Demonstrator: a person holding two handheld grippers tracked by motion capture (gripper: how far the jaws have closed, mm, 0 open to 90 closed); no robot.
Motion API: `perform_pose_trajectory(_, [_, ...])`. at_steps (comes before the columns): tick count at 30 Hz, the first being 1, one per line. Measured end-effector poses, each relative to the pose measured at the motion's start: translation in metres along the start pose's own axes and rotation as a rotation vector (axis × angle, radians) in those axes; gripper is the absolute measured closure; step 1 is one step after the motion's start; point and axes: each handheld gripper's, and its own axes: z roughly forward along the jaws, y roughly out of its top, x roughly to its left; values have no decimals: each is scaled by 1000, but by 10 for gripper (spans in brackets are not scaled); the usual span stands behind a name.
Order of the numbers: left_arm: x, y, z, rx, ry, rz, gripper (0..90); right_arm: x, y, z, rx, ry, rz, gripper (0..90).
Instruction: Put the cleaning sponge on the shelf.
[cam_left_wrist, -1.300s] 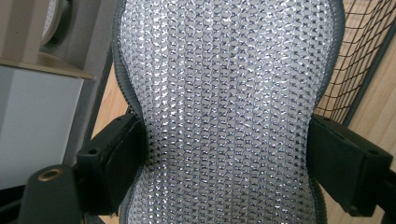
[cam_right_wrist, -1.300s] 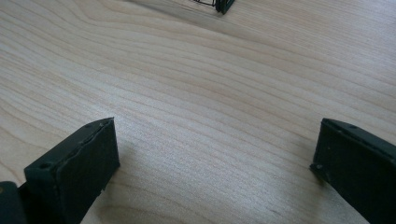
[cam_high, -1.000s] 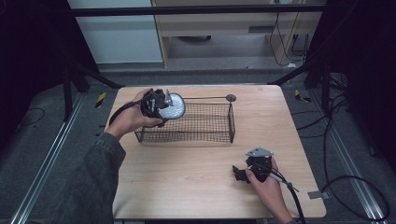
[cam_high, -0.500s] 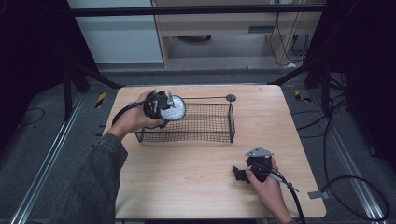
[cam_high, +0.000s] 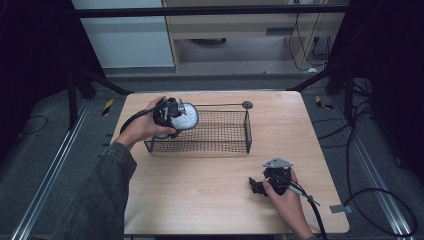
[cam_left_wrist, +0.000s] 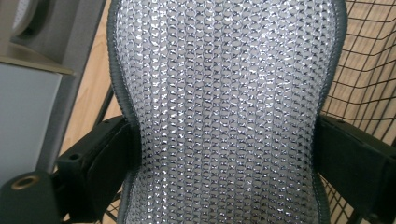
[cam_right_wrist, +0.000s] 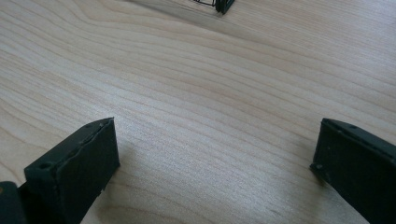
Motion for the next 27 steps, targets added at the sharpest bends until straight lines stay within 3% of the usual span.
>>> perform_pose_trajectory(10, [2,-5,-3,-17,-22,-32,49,0,0,0,1,-1,-2,4])
perform_pose_trajectory(27, [-4,-8,-22,-102,2,-98,91,0,0,0,-2,0,-2,4])
